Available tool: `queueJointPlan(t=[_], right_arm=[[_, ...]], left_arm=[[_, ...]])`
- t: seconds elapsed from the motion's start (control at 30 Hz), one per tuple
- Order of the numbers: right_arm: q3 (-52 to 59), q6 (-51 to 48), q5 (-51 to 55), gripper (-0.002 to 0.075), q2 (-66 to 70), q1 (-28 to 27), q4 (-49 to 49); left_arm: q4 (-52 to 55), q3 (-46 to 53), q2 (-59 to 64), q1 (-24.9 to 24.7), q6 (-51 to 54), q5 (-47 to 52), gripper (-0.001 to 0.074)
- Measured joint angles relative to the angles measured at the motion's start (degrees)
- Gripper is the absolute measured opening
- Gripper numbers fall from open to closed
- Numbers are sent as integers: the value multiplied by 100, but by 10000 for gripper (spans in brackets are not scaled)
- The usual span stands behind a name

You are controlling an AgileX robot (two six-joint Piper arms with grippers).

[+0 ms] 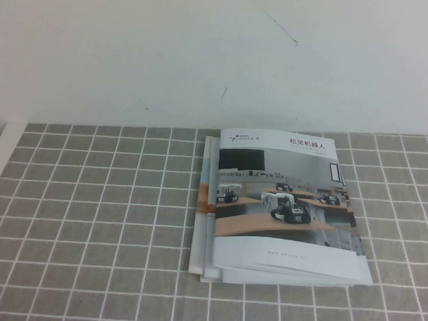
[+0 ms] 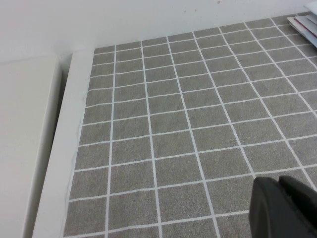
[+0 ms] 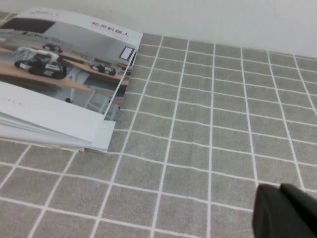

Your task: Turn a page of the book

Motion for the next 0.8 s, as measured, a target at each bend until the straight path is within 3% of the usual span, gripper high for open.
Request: queueJointPlan(t=[0.8], right_arm=[[0, 0, 0, -3, 0, 0, -13]], left_arm=[[285, 0, 0, 0, 0, 0, -4]])
